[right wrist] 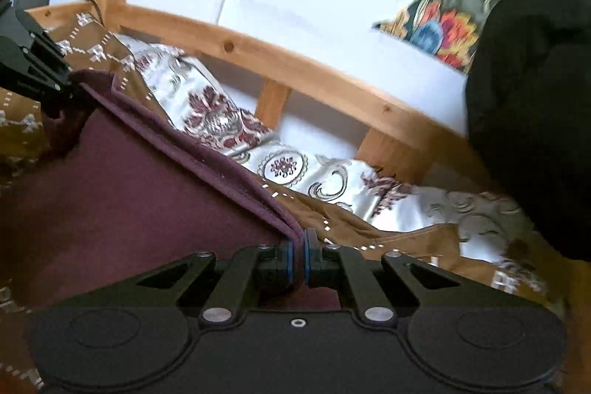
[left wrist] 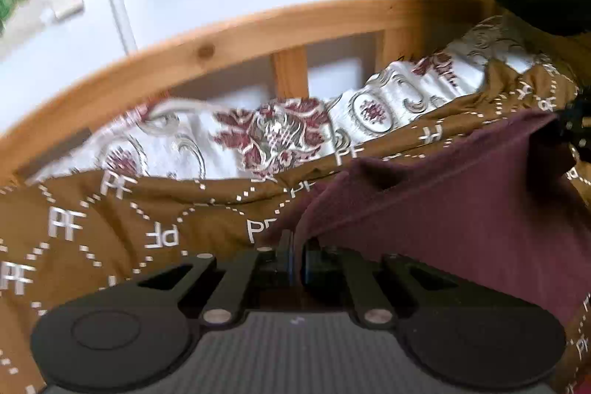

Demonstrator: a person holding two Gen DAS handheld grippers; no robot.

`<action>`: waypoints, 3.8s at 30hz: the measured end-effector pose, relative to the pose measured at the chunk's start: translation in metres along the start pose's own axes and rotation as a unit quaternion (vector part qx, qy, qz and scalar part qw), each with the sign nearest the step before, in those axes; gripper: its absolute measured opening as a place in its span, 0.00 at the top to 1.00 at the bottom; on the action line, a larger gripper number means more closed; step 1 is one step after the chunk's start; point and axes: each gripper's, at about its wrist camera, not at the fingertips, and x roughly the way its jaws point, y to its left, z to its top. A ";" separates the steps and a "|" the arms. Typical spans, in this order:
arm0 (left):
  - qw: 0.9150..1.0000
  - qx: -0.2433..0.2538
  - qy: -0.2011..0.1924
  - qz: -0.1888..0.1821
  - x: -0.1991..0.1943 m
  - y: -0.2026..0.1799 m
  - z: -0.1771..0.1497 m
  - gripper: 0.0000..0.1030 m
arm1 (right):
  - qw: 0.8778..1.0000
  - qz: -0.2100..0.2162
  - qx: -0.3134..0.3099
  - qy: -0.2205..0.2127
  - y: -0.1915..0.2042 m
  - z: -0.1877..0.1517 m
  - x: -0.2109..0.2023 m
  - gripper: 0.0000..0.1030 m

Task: Fold small clothes
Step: 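Fold the hem toward the collar with both grippers and lower it, then open both grippers and release the folded hem onto the sweatshirt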

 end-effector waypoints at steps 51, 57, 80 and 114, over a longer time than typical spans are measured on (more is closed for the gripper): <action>0.956 -0.288 -0.014 -0.054 0.006 0.093 -0.003 0.01 | 0.994 0.000 0.086 -0.068 0.039 -0.098 0.023 0.90; 0.945 -0.316 -0.039 -0.076 -0.002 0.103 -0.019 0.01 | 0.970 0.021 0.216 -0.106 -0.002 -0.104 0.011 0.97; 0.990 -0.137 0.012 -0.030 0.011 0.011 -0.052 0.98 | 0.949 0.046 0.296 -0.097 -0.014 -0.120 0.024 0.90; 0.972 -0.231 -0.048 0.013 -0.019 0.060 -0.073 0.08 | 0.938 -0.041 0.333 -0.090 -0.014 -0.125 -0.001 0.51</action>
